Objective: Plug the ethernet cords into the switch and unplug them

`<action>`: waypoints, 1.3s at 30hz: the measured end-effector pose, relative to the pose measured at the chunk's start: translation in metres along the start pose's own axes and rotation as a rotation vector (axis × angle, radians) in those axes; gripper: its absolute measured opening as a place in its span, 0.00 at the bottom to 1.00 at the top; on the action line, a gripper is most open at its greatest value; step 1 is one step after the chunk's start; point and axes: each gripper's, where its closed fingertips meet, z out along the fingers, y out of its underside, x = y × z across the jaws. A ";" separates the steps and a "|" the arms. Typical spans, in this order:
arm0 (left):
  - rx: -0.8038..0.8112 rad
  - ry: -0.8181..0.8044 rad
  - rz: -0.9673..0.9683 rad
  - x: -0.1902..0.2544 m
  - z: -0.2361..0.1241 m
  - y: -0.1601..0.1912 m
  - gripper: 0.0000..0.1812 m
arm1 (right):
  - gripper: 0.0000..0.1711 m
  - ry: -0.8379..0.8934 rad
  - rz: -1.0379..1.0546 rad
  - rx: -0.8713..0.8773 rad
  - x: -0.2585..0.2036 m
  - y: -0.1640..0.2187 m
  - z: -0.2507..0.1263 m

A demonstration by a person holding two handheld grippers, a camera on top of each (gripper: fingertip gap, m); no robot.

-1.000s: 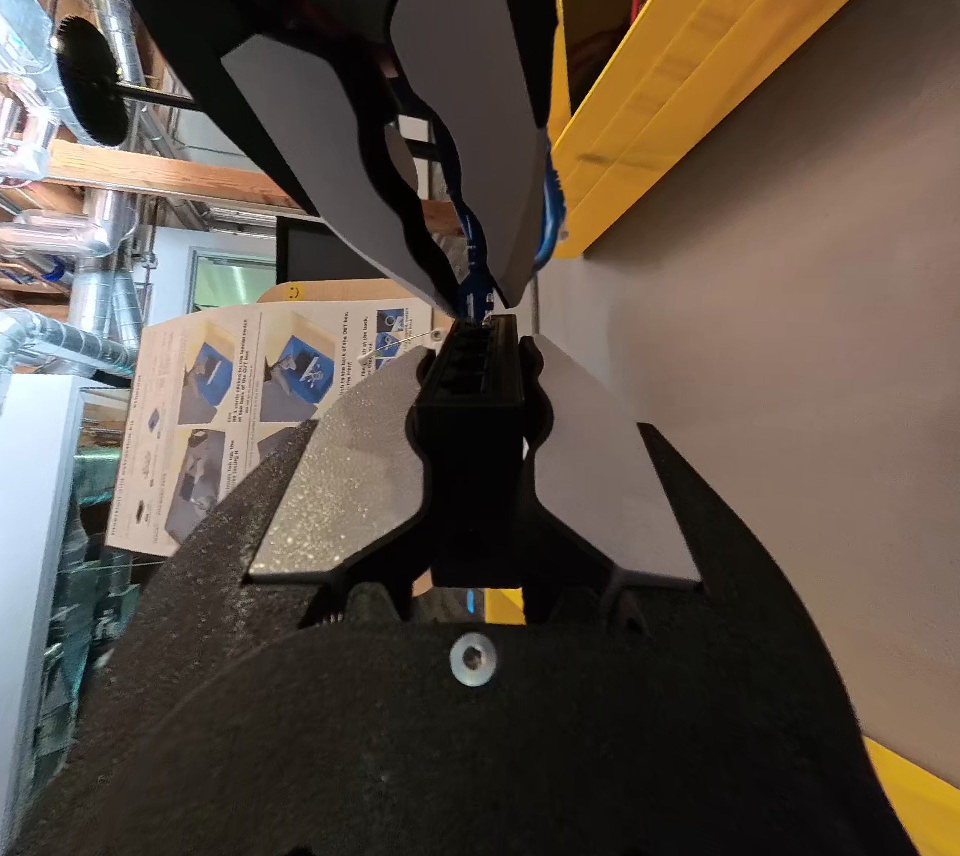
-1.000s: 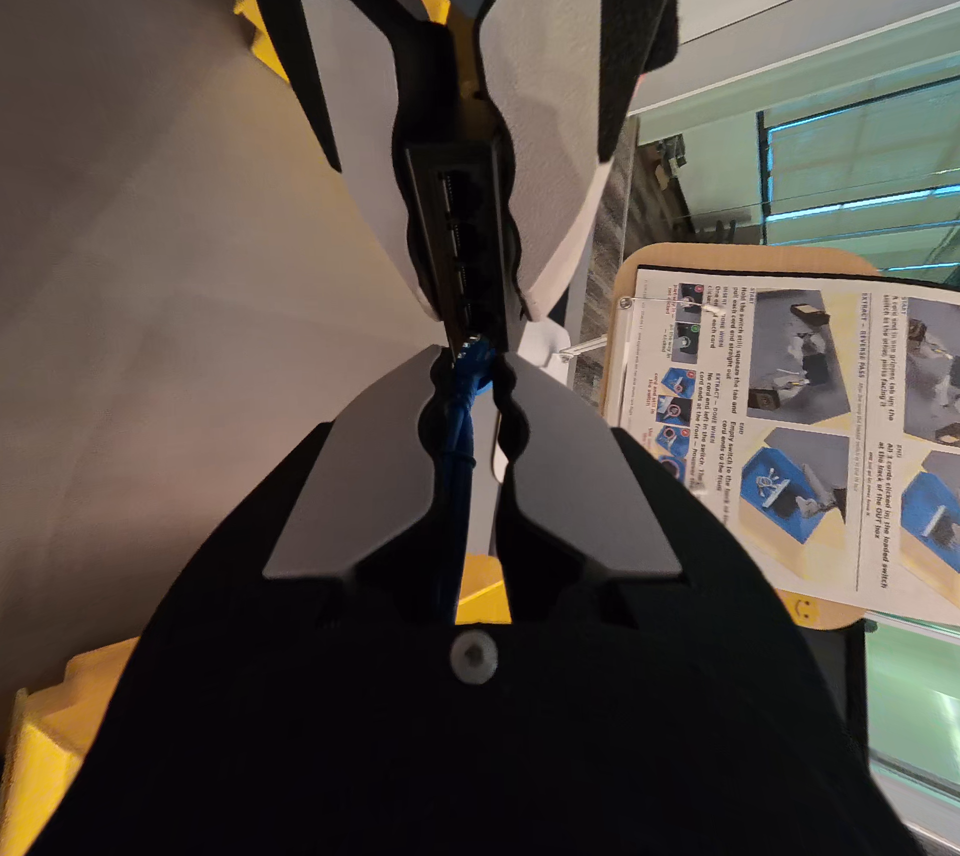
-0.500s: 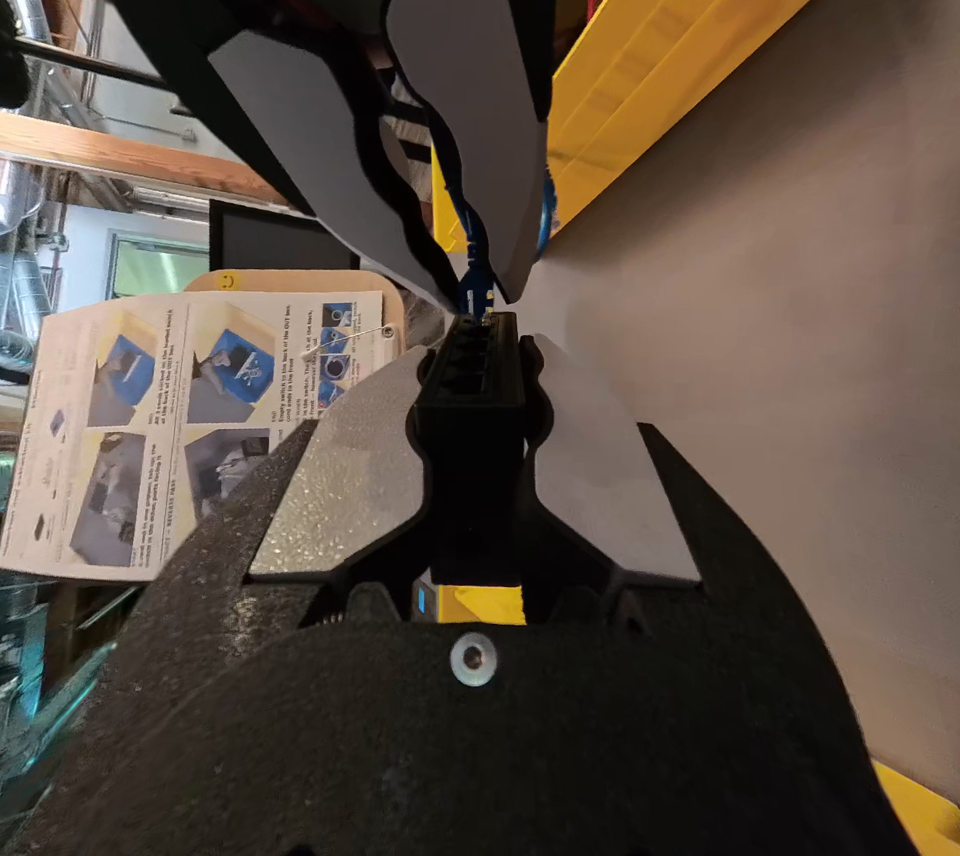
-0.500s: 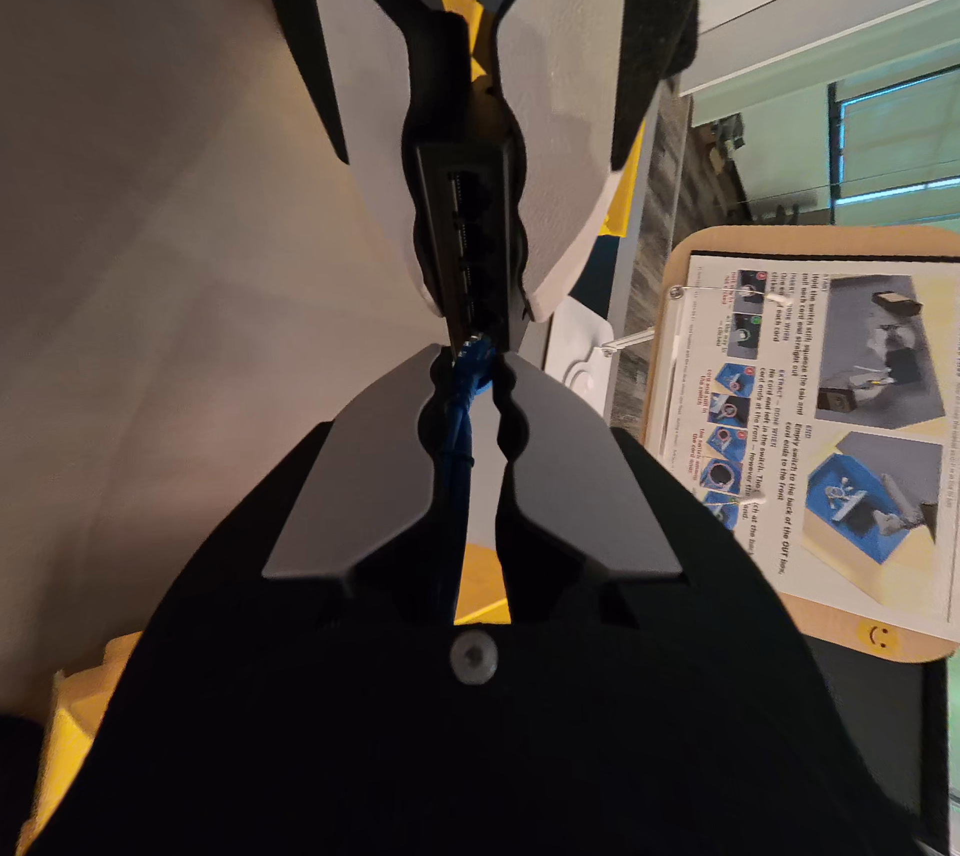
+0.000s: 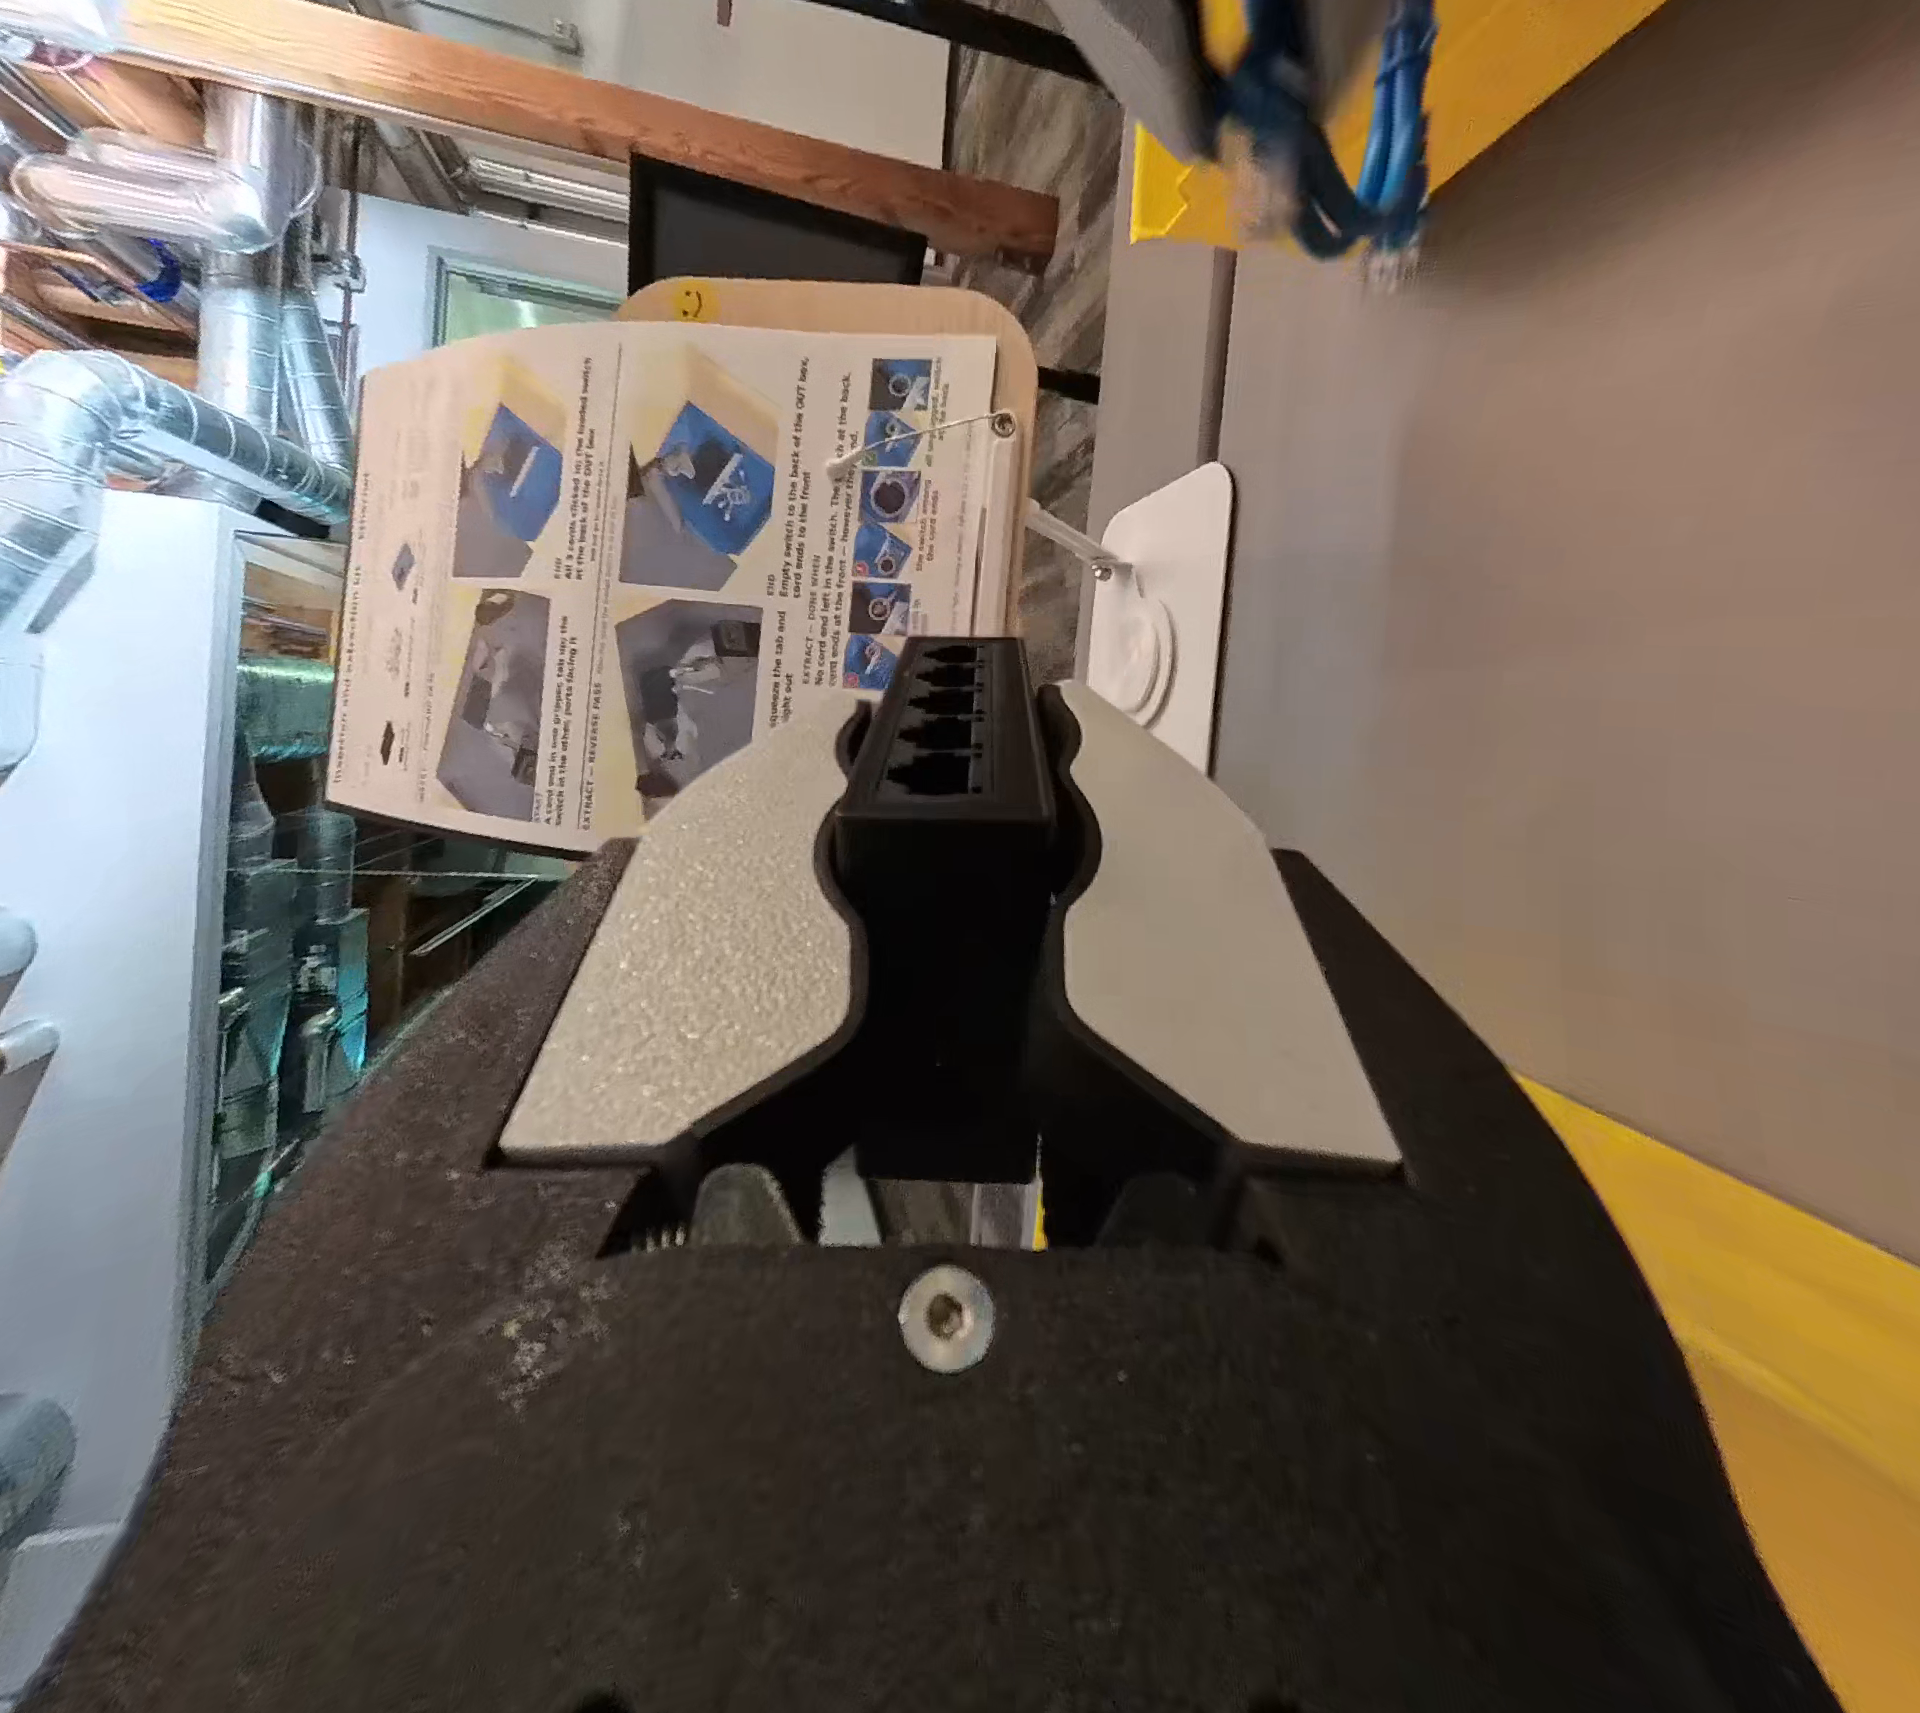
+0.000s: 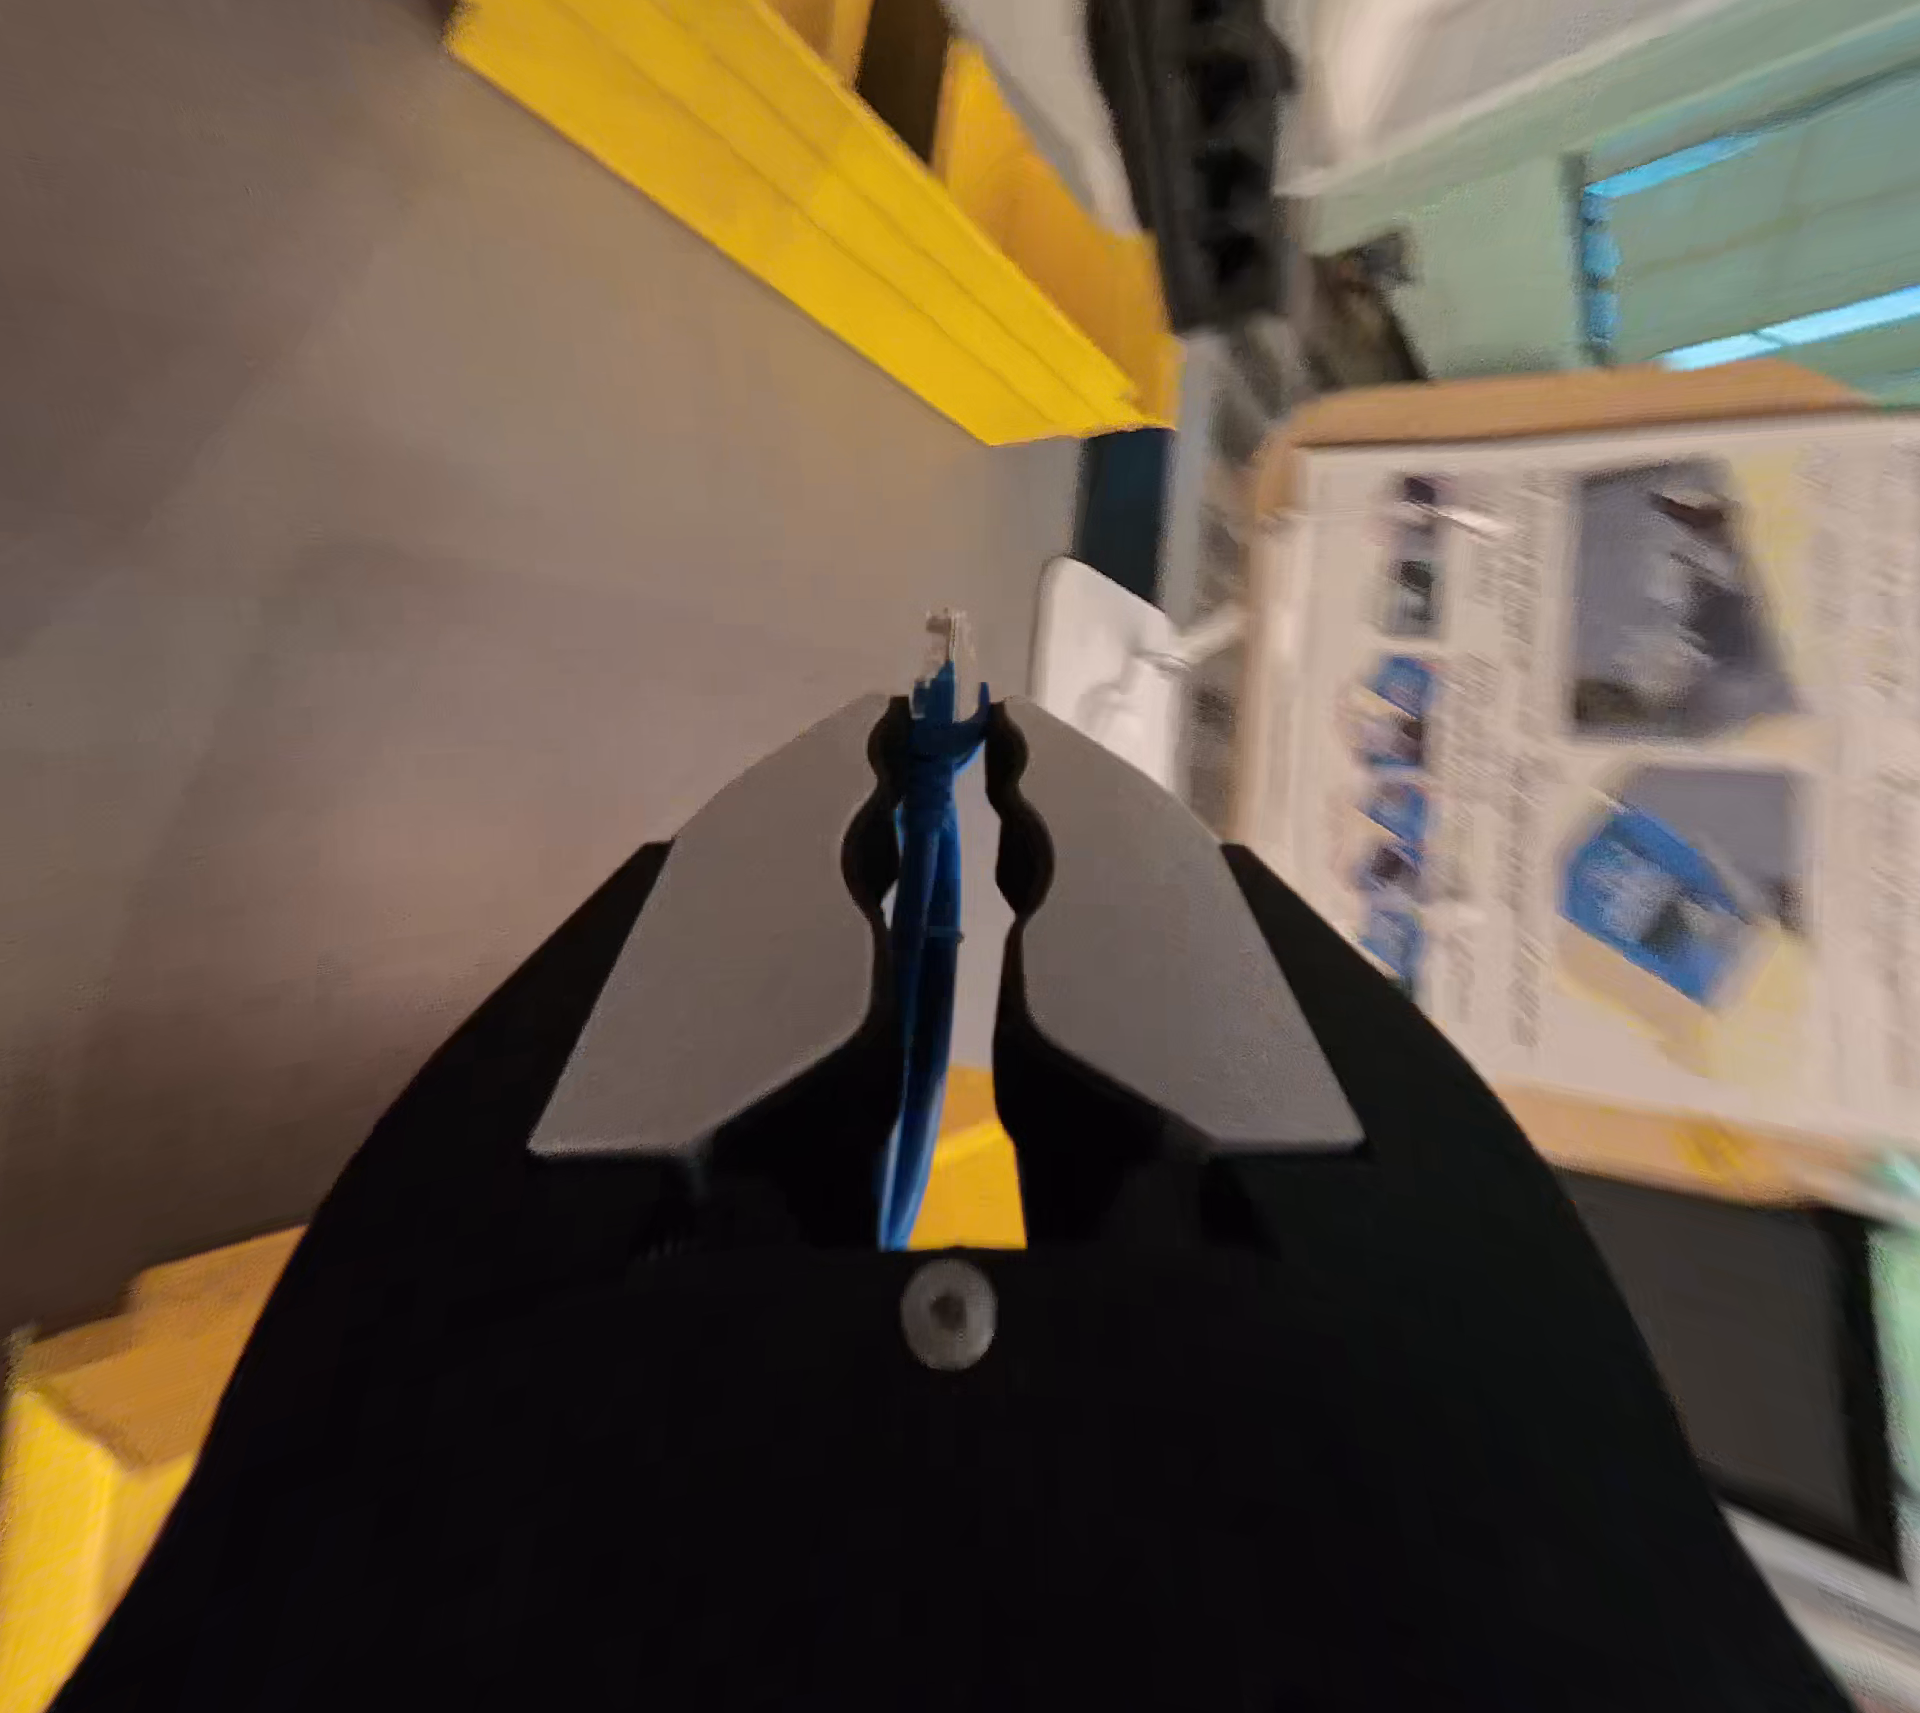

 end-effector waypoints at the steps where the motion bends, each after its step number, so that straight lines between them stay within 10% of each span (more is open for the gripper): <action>1: -0.009 0.000 0.006 -0.001 -0.001 0.001 0.17 | 0.09 0.082 0.012 -0.017 0.015 0.006 -0.013; 7: -0.015 0.003 -0.016 -0.004 -0.004 -0.004 0.17 | 0.08 0.191 0.342 -0.091 0.032 0.065 -0.108; 13: -0.040 -0.004 0.000 -0.003 -0.001 -0.004 0.17 | 0.09 -0.023 0.638 -0.311 -0.019 0.153 -0.109; 25: -0.051 -0.027 -0.009 -0.009 -0.004 -0.004 0.17 | 0.09 0.079 0.643 -0.442 -0.022 0.166 -0.147; 39: -0.064 -0.037 -0.021 -0.012 -0.006 -0.002 0.17 | 0.16 -0.342 0.797 -0.407 -0.067 0.174 -0.058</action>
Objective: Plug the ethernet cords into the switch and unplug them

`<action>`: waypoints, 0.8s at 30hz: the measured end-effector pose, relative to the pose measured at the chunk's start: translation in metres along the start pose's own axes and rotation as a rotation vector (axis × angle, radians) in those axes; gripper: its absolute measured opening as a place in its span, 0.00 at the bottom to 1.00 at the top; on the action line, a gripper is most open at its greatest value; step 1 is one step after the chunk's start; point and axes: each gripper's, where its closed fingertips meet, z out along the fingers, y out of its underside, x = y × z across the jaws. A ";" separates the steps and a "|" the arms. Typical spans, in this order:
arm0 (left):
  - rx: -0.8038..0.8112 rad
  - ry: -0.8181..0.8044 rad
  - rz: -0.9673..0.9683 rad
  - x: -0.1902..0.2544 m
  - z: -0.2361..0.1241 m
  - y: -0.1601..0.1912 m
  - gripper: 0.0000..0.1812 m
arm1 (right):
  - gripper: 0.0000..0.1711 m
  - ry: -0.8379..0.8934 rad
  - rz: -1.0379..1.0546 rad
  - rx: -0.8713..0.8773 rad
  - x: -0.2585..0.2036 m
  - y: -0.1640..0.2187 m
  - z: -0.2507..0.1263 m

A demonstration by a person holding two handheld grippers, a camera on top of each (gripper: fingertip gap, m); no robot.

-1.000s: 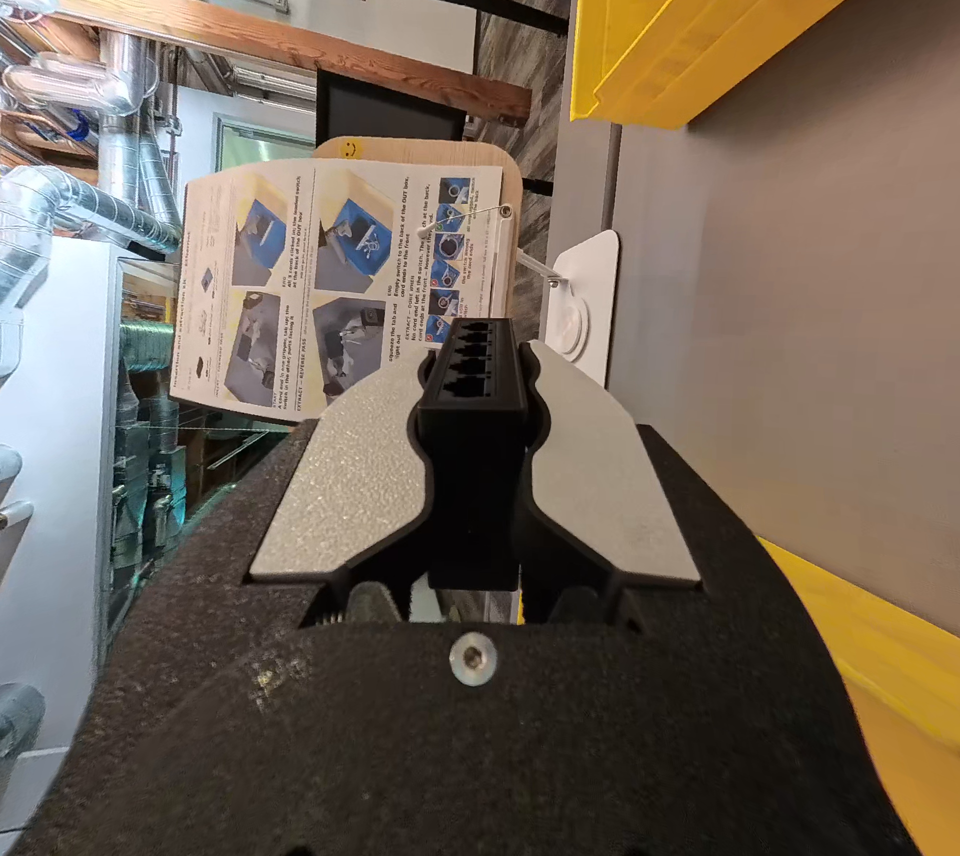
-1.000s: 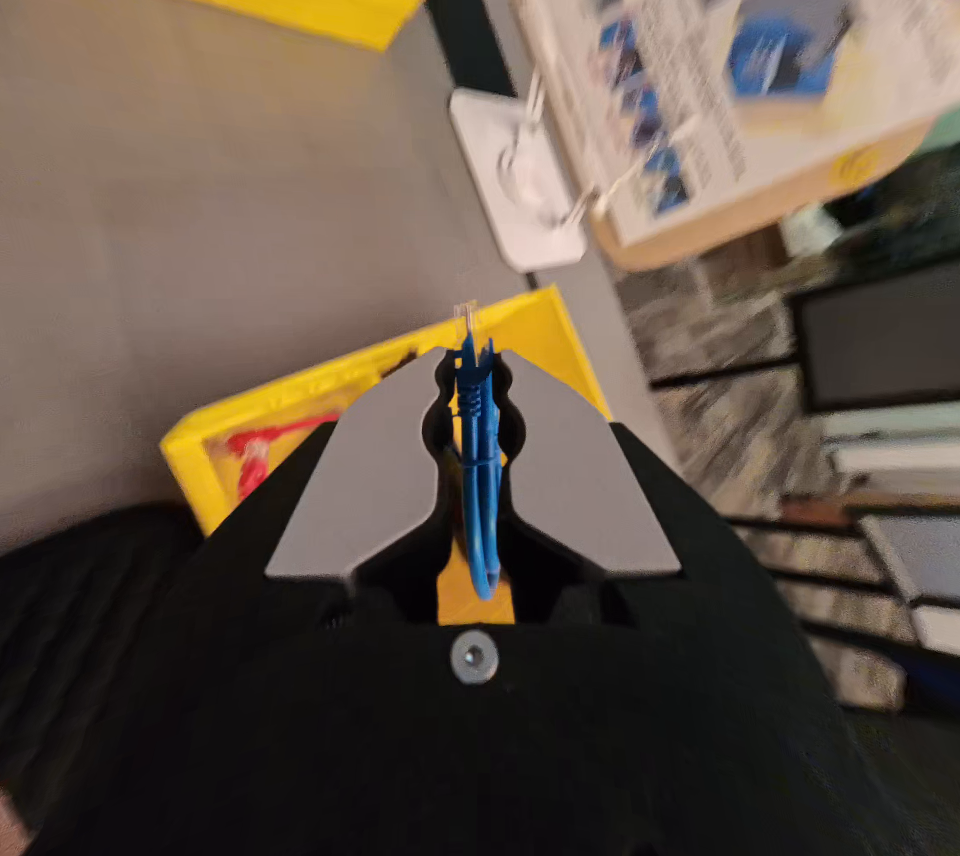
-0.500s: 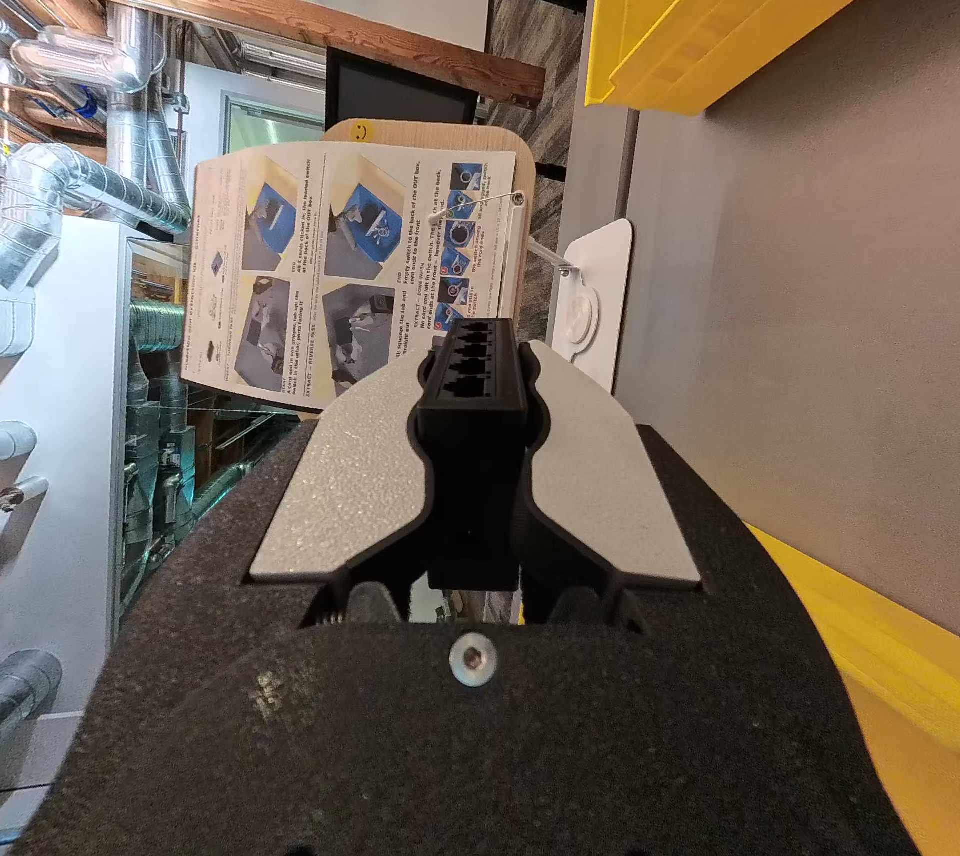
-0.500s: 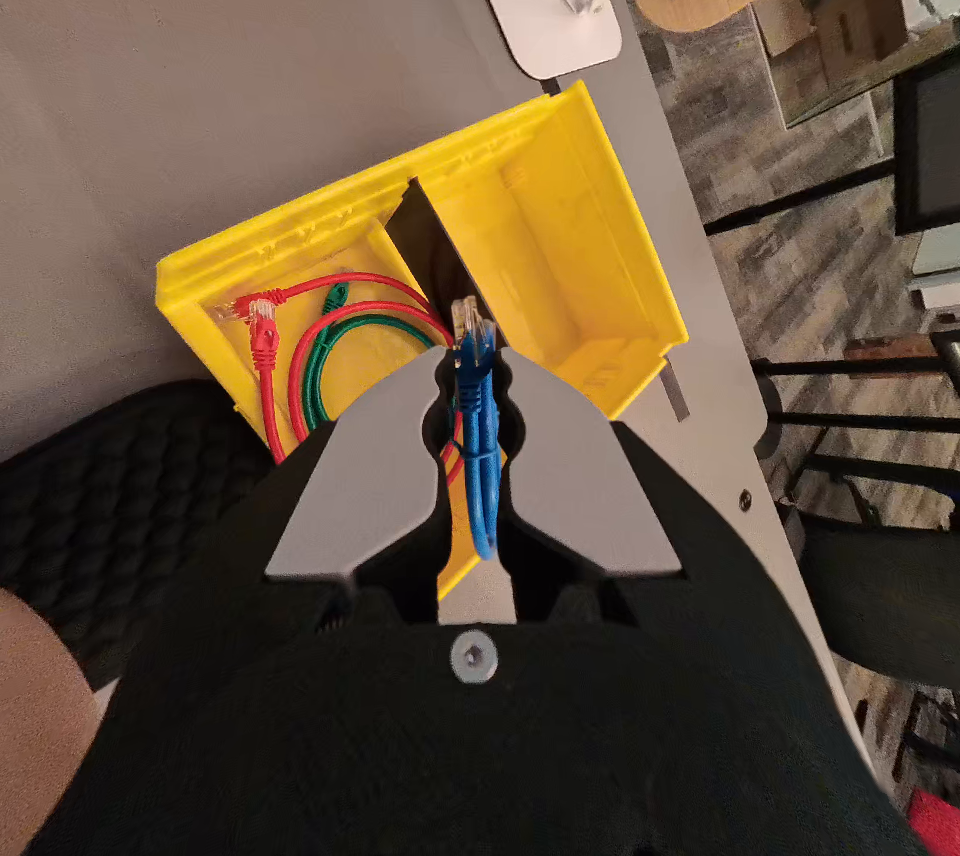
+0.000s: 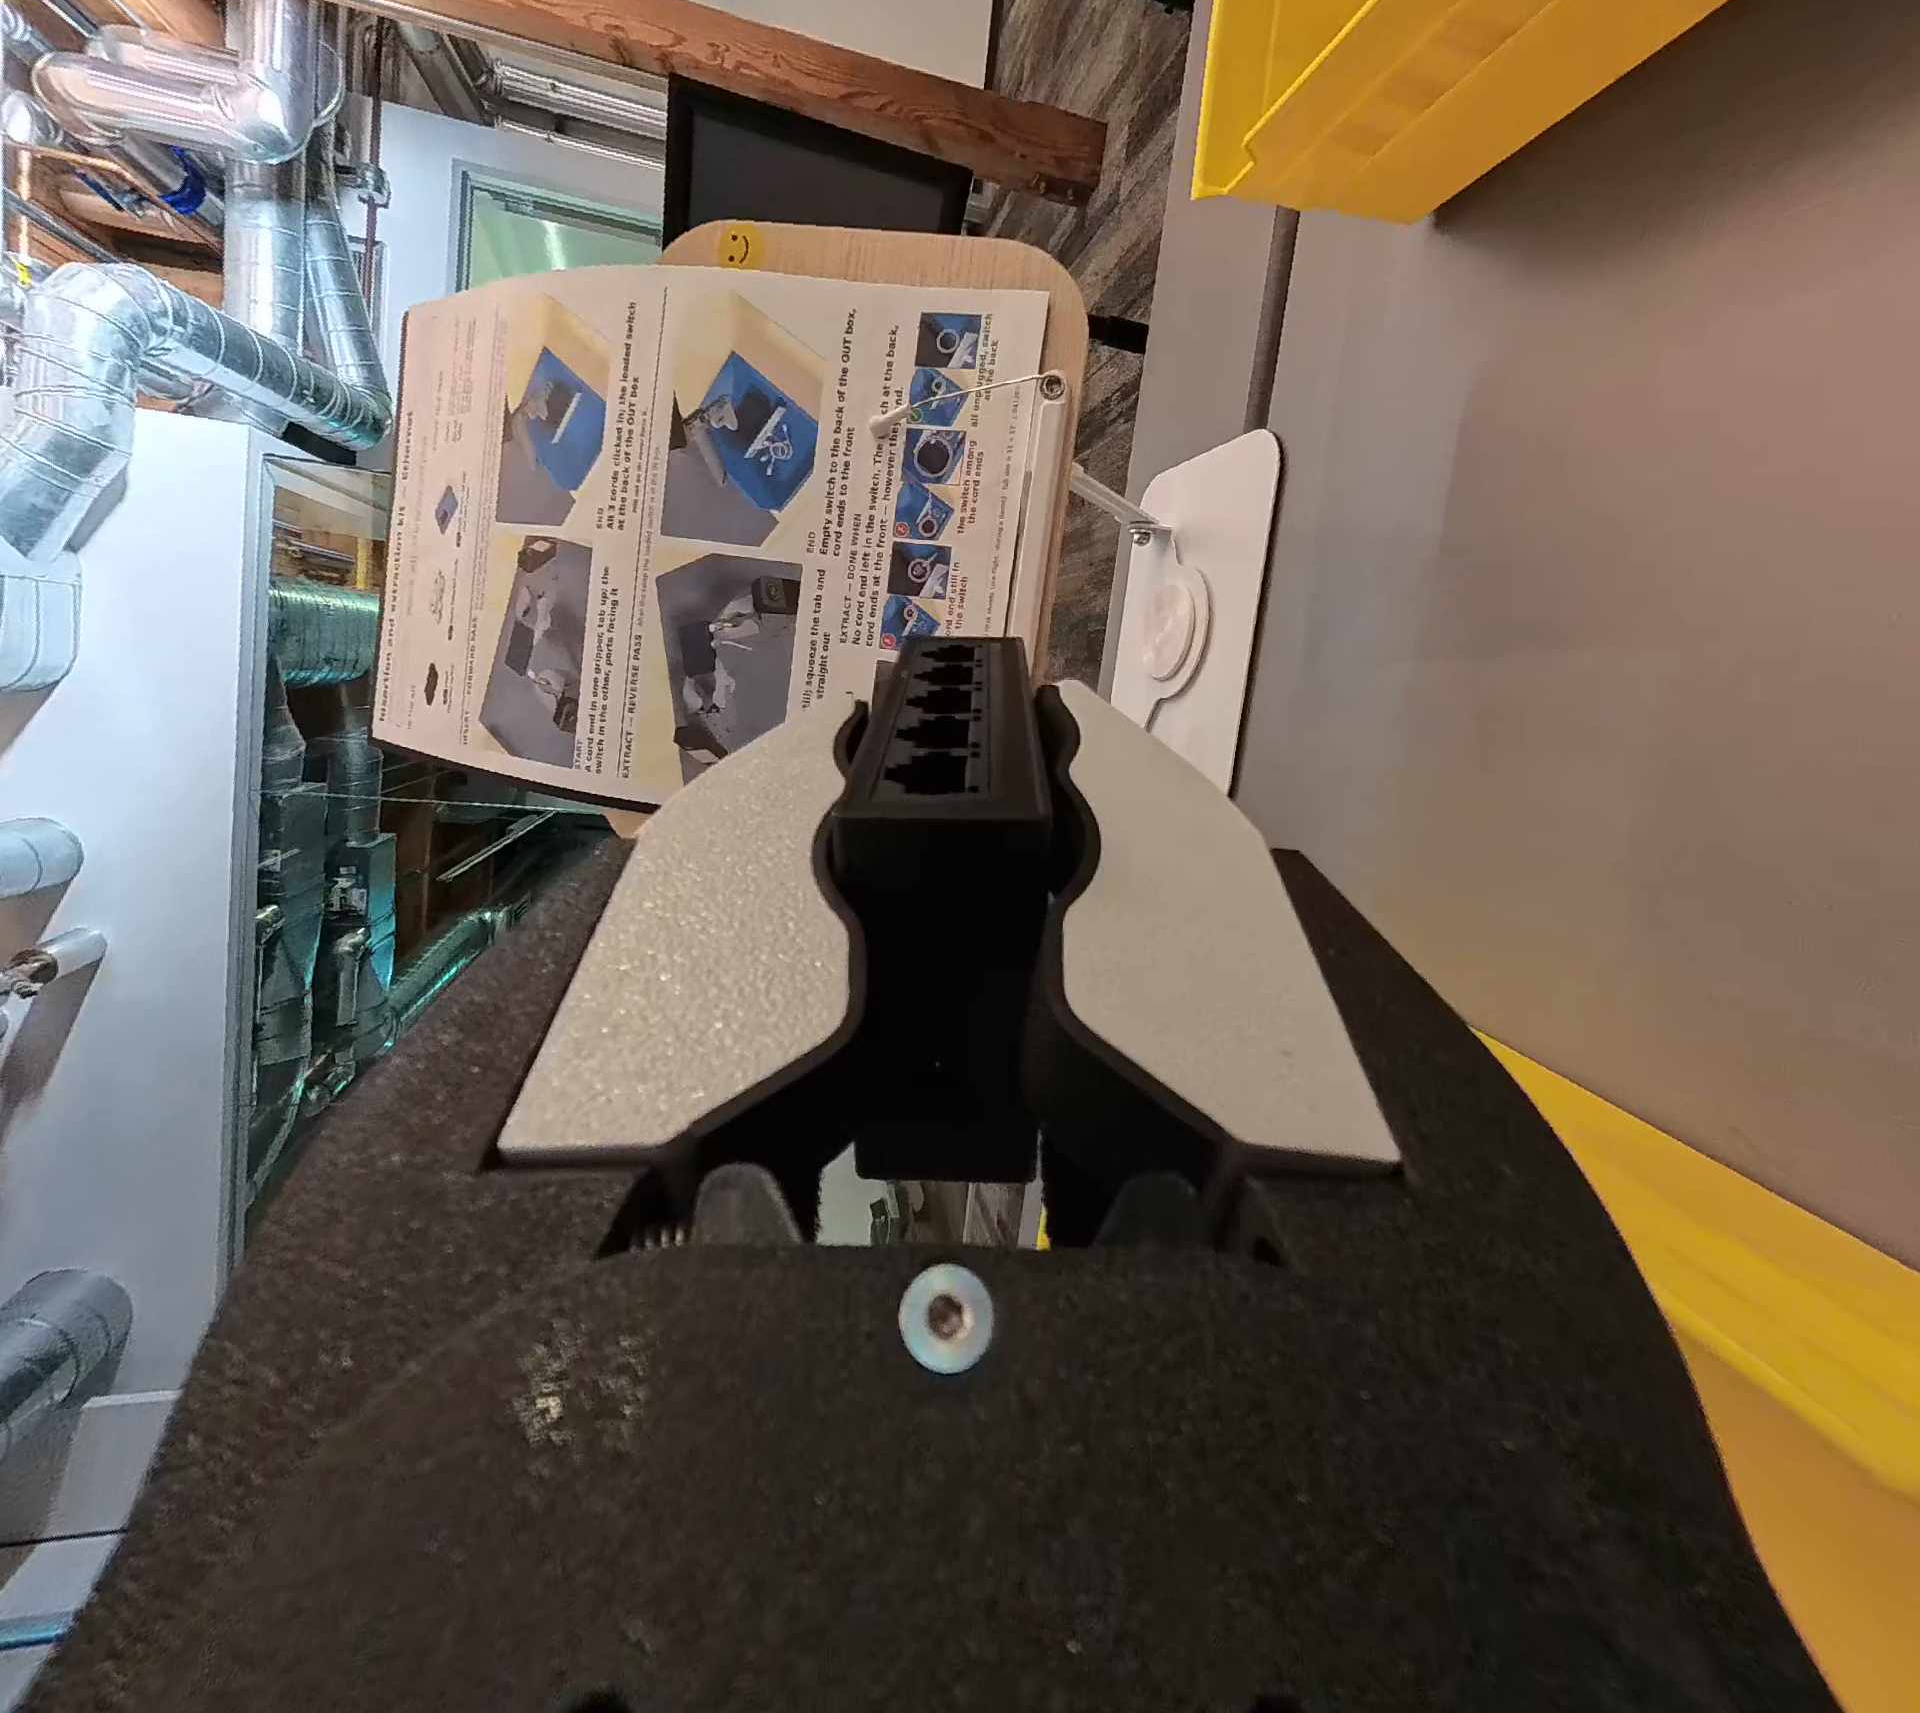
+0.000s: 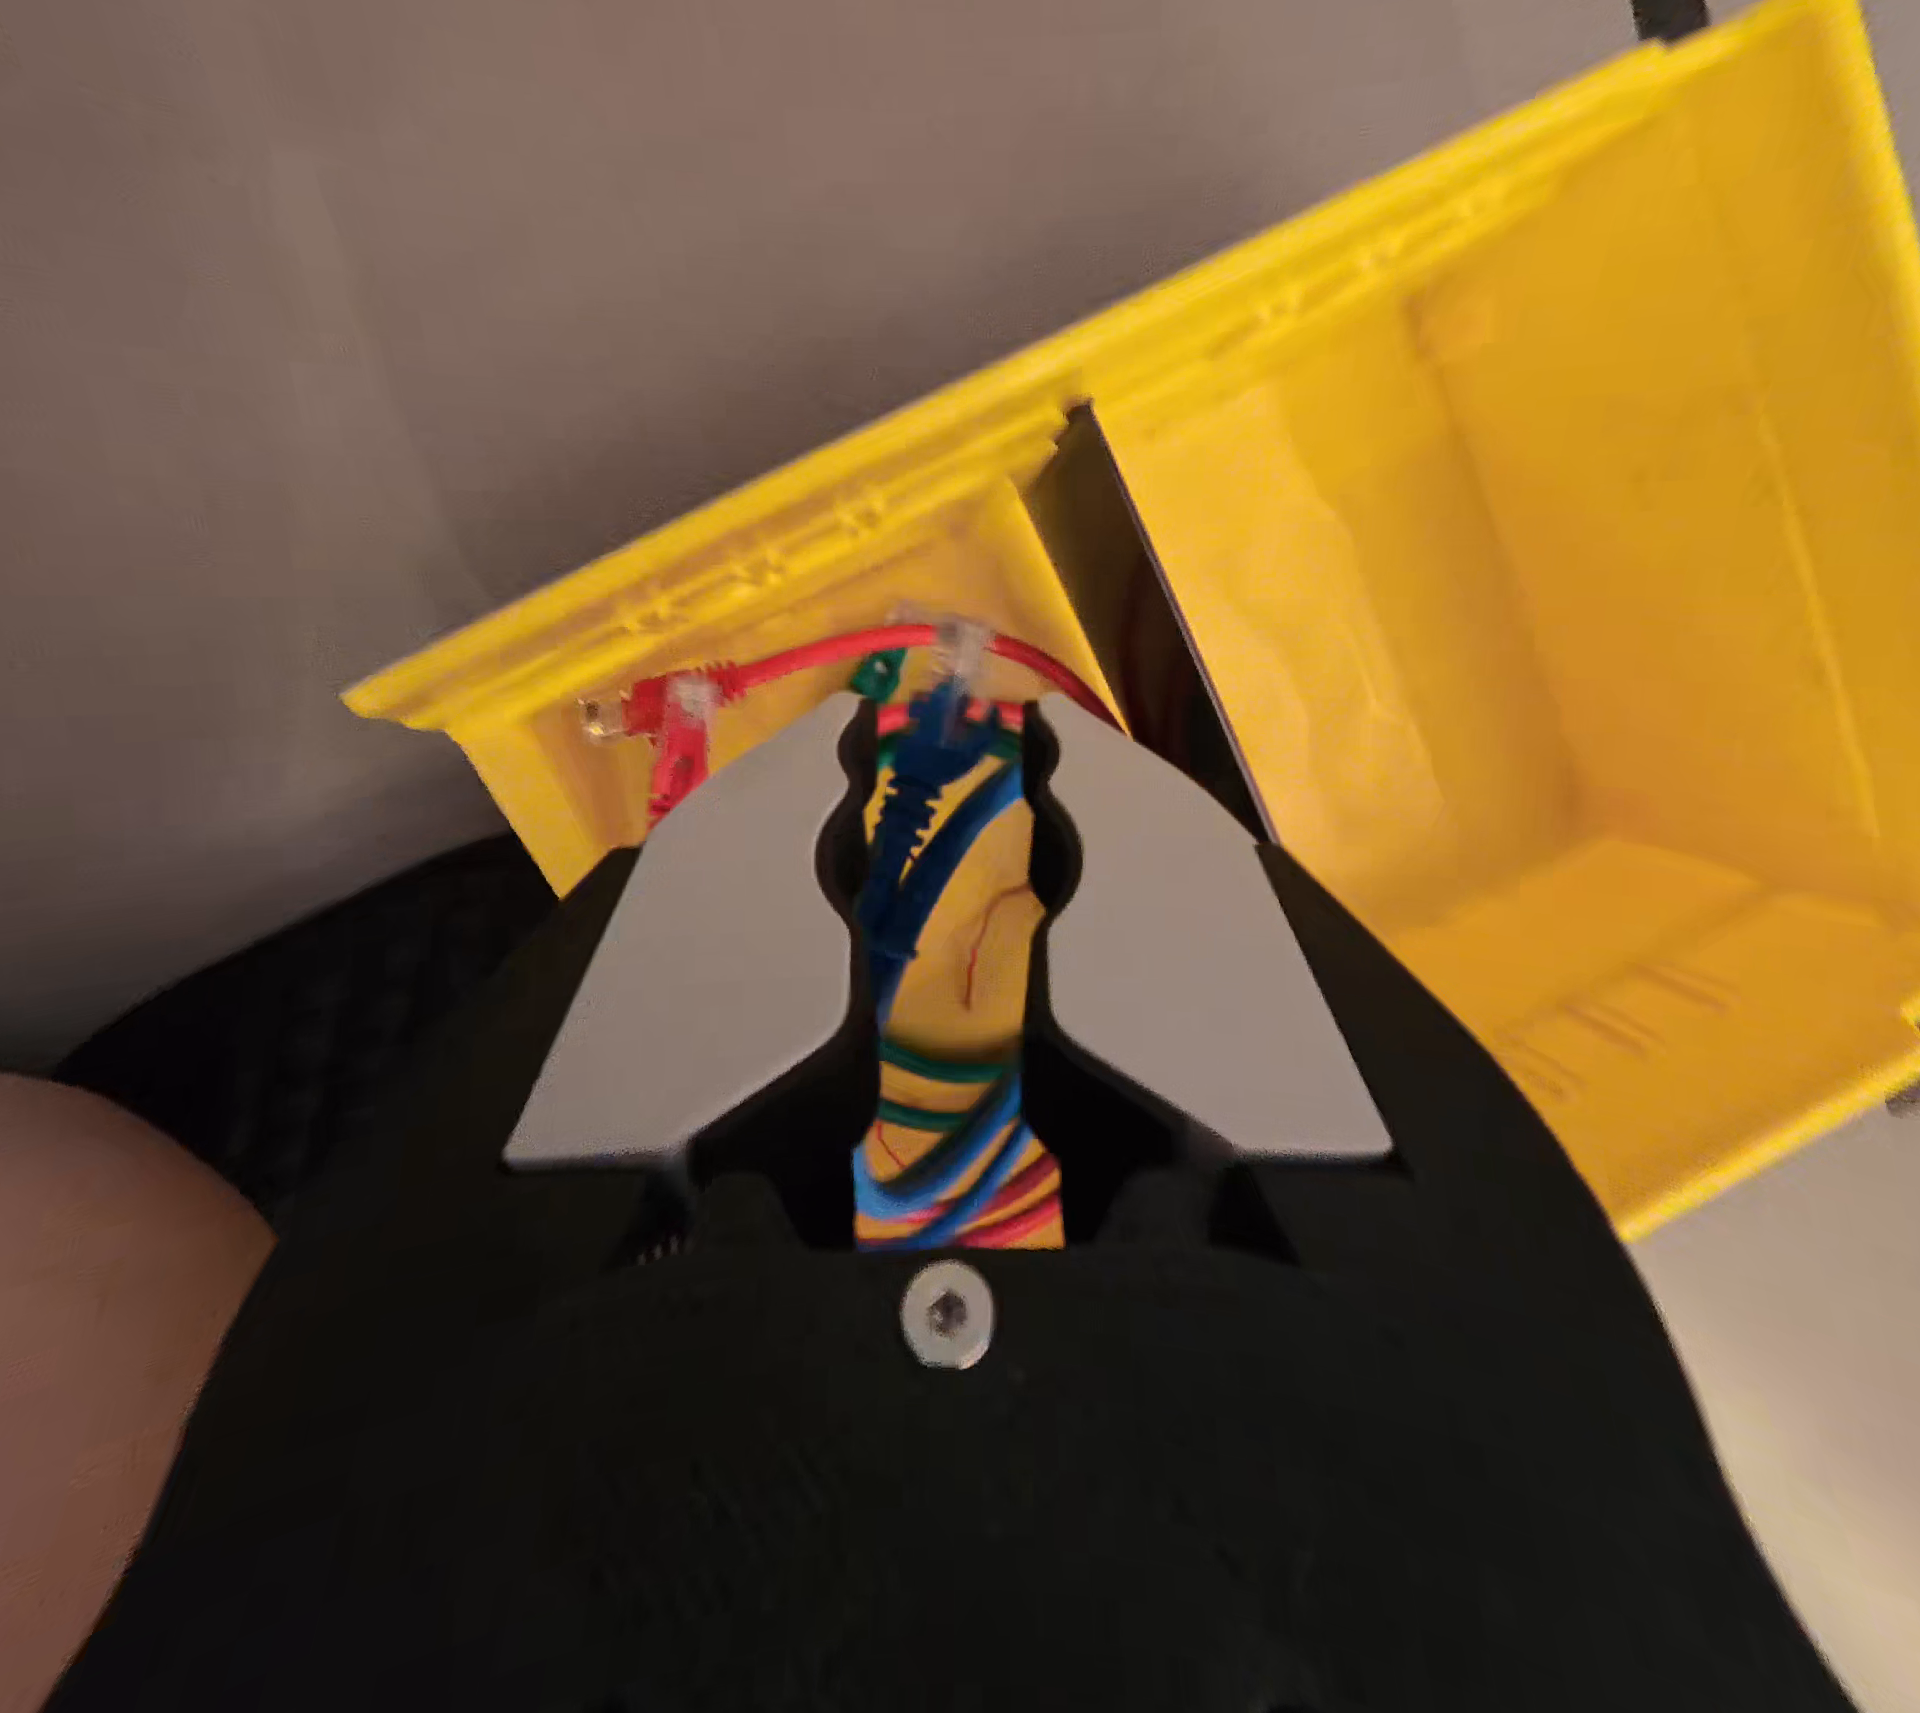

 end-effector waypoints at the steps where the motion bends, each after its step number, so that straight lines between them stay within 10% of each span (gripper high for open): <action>1: -0.001 0.002 0.002 0.001 0.000 0.000 0.17 | 0.18 -0.013 -0.004 0.004 -0.003 -0.003 0.002; 8: 0.029 0.023 -0.031 0.001 -0.001 -0.003 0.17 | 0.21 0.093 -0.111 0.075 -0.008 -0.024 -0.024; 16: 0.264 0.126 -0.201 0.001 -0.021 -0.039 0.16 | 0.21 0.484 -0.756 0.771 -0.083 -0.200 -0.093; 24: 0.408 0.213 -0.208 0.014 -0.038 -0.072 0.17 | 0.23 0.546 -0.921 0.756 -0.116 -0.231 -0.057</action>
